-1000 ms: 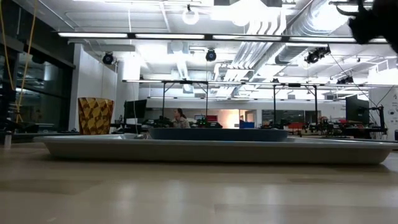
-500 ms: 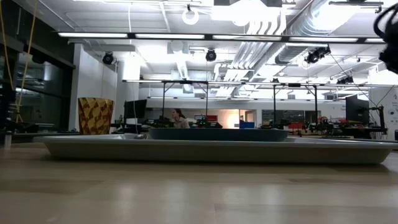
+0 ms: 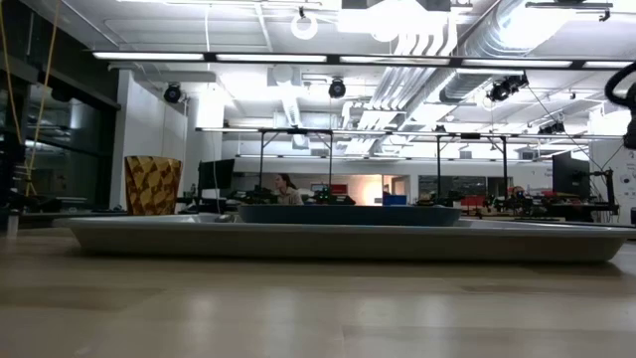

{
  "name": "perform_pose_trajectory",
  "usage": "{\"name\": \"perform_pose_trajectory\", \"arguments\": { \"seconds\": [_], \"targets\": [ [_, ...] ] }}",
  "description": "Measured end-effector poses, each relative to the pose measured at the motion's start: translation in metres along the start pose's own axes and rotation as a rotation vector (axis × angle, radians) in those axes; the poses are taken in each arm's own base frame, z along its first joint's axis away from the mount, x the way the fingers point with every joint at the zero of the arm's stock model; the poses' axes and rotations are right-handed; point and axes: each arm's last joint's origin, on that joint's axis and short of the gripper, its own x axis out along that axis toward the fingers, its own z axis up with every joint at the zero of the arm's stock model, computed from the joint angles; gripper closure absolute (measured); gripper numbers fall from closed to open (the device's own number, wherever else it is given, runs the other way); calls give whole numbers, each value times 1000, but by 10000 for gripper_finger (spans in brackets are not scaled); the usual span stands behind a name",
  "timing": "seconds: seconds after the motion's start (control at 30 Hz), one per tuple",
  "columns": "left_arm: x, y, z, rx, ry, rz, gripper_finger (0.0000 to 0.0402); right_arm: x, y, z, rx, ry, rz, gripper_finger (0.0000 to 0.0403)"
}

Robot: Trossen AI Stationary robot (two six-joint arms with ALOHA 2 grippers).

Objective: Pick and place plate/cup/fork/spoon on tray
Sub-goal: Put the orange fork on the gray tray

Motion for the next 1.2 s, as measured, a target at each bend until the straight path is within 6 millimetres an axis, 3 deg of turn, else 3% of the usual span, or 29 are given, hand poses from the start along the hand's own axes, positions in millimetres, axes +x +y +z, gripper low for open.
{"name": "perform_pose_trajectory", "arguments": {
  "seconds": [0.17,0.37,0.47,0.63,0.73,0.9,1.03,1.2],
  "targets": [
    [0,0,0,1,0,16,398,8,3,0,28,-10,-62,229],
    [0,1,0,18,2,21,398,-13,2,-2,-56,-49,-139,384],
    [0,1,0,27,3,30,398,-31,3,-1,-105,-35,-97,389],
    [0,2,-1,30,13,79,397,-75,11,3,-153,-111,228,401],
    [0,3,-3,32,27,94,388,-90,5,10,-162,-150,234,400],
    [0,3,-4,13,37,97,365,-92,-2,14,-177,-128,161,400],
    [0,3,-4,15,38,97,349,-89,-1,12,-285,-96,127,392],
    [0,3,-5,16,45,98,333,-74,-2,12,-377,-43,56,324]
  ]
}}
